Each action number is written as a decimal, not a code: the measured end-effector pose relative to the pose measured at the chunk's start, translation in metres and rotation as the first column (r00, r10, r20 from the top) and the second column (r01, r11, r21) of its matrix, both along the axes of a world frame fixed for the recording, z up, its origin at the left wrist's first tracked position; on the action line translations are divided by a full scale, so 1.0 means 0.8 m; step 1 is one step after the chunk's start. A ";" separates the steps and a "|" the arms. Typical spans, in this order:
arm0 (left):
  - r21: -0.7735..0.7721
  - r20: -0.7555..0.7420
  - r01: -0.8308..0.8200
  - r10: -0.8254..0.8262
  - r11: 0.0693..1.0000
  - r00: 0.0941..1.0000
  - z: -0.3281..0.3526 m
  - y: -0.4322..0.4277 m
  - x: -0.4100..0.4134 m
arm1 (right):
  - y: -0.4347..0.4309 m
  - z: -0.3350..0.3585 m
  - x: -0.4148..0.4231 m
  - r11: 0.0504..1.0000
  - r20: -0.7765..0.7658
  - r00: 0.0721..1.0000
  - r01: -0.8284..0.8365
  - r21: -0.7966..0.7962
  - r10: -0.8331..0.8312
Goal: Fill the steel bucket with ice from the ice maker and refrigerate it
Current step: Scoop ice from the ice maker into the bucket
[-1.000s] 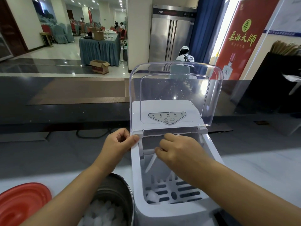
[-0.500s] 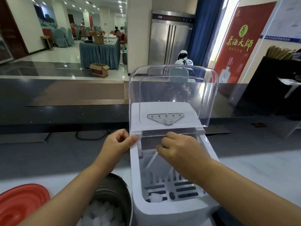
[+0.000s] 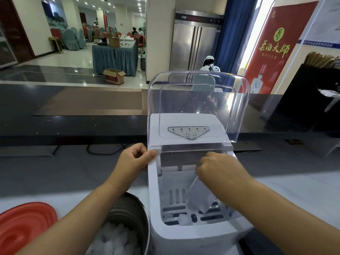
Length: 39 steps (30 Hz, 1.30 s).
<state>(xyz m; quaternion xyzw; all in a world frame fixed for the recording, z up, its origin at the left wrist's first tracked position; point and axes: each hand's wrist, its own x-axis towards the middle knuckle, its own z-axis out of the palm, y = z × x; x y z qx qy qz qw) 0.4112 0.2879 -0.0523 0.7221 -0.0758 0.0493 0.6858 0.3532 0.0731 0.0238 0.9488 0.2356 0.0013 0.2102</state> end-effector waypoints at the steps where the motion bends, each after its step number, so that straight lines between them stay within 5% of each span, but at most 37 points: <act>1: -0.001 0.001 0.000 0.000 1.000 1.000 0.000 0.000 0.000 | -0.002 -0.001 -0.002 0.998 -0.024 0.998 0.059 -0.014 -0.060; 12: 0.002 -0.004 -0.005 0.005 1.000 1.000 -0.003 -0.002 0.000 | 0.005 -0.036 -0.014 0.935 -0.176 0.940 0.319 0.154 -0.292; 20: -0.001 0.006 -0.019 0.019 1.000 1.000 -0.001 -0.005 -0.002 | 0.015 -0.039 -0.013 0.903 -0.221 0.899 0.411 0.127 -0.378; 32: -0.005 0.013 -0.025 0.025 1.000 1.000 -0.003 -0.005 -0.001 | 0.022 -0.021 -0.017 0.992 -0.137 0.984 0.122 0.044 -0.115; 39: 0.022 0.019 -0.033 0.032 0.999 0.999 -0.004 -0.004 0.000 | 0.038 -0.049 -0.006 0.961 -0.263 0.950 0.218 0.170 -0.169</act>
